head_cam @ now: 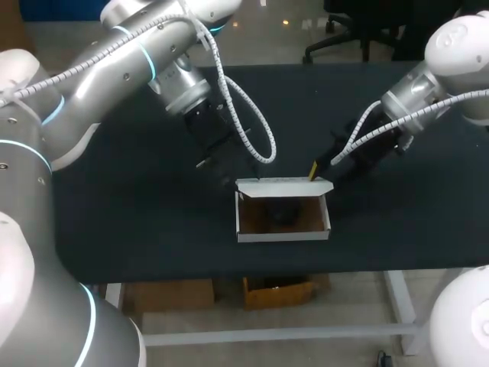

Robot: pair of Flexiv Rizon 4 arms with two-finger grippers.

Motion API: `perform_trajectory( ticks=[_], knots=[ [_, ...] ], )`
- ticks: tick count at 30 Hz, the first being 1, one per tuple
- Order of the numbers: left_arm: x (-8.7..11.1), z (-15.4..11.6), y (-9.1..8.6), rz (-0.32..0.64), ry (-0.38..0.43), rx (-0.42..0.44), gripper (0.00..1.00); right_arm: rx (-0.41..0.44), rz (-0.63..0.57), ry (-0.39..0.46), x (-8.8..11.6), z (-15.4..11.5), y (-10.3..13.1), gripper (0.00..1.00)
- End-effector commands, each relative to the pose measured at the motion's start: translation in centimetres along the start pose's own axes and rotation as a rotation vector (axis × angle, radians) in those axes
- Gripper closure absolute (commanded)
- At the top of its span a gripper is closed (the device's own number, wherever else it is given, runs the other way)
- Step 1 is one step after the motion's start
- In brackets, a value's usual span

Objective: Assemble the packaging by folding the flat box into shape, placing the metal phone stand inside, and closing the box properly

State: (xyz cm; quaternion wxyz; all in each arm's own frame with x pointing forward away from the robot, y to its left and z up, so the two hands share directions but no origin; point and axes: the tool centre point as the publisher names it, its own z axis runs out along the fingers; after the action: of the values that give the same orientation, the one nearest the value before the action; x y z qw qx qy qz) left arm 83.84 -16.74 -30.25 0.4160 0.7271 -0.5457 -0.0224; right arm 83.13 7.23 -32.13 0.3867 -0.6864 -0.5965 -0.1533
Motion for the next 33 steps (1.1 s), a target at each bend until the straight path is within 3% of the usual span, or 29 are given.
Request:
perform_trajectory(
  ticks=[1, 15, 21, 33],
  knots=[
    [0.5, -0.1, -0.7, -0.003, 0.001, -0.033, 0.48, 0.004, -0.001, -0.001, 0.5, 0.2, 0.1, 0.55],
    [0.7, -0.4, -0.8, -0.011, 0.025, -0.046, 0.44, -0.005, 0.004, -0.001, 0.8, 0.2, 0.5, 0.55],
    [0.8, -0.7, -0.8, -0.014, 0.034, -0.047, 0.32, -0.013, 0.006, 0.002, 0.9, 0.7, -0.3, 0.55],
    [0.3, -0.4, -1.2, -0.013, 0.033, -0.047, 0.37, -0.025, 0.02, -0.007, 0.3, 1.4, -1.2, 0.55]
  ],
)
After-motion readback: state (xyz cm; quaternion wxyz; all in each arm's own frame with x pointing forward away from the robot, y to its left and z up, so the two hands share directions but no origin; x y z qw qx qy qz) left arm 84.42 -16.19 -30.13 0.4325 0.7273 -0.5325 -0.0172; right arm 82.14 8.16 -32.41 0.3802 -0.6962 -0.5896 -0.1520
